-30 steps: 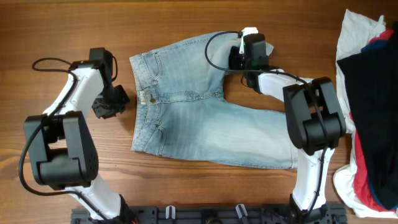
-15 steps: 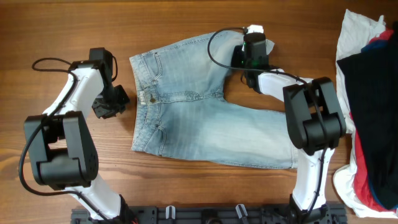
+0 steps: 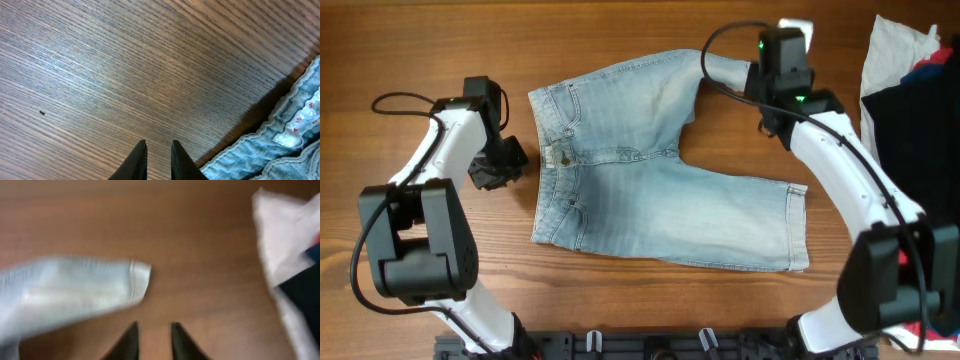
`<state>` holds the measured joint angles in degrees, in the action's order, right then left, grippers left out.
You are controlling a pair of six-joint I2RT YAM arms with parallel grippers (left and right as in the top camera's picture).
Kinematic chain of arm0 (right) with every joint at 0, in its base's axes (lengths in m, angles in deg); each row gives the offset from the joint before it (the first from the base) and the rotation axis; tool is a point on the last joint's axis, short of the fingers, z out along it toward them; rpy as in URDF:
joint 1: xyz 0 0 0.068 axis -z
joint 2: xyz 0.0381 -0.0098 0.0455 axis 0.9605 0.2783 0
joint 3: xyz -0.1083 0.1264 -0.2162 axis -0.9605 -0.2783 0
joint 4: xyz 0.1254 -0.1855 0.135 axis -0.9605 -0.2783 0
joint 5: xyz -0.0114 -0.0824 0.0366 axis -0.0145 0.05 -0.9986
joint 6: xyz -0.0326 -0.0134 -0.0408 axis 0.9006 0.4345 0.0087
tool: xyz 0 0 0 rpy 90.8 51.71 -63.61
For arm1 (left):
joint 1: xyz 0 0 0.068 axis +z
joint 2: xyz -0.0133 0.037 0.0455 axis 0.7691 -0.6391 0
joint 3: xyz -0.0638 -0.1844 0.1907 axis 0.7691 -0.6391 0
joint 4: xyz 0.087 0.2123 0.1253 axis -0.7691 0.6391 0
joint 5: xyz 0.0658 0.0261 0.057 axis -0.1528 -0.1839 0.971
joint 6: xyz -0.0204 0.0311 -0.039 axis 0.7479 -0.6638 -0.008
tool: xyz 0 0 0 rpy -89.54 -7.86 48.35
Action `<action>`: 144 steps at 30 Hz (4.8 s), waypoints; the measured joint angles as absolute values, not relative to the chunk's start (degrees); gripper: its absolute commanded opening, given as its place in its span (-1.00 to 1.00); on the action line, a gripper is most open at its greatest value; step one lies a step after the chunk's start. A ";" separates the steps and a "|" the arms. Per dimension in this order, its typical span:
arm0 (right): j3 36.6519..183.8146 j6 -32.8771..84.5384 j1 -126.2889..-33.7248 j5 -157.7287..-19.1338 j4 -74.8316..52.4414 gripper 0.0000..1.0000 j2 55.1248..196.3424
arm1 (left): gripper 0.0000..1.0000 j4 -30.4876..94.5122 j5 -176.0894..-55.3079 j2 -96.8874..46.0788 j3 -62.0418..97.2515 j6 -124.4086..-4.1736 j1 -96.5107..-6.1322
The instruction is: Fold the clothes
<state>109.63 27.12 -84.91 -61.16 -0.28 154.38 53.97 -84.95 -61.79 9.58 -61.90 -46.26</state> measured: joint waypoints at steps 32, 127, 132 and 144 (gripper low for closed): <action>113.85 61.48 -83.82 -61.43 12.68 -0.70 164.54 | -0.66 54.21 -84.92 -61.79 9.58 -61.90 -46.26; 125.70 44.61 -93.44 -84.62 -11.38 -0.31 176.04 | -0.90 38.97 -92.29 -70.77 16.12 -69.31 -57.50; 125.70 49.35 -96.02 -82.63 -5.26 -0.28 176.04 | -0.90 39.19 -92.27 -70.77 16.12 -69.31 -57.50; 125.72 47.95 -103.54 -70.65 -10.83 0.21 175.97 | -0.89 39.85 -92.25 -70.77 16.23 -69.31 -57.50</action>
<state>125.72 47.95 -103.54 -70.65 -10.83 175.97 39.85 -92.25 -70.77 16.23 -69.31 -57.50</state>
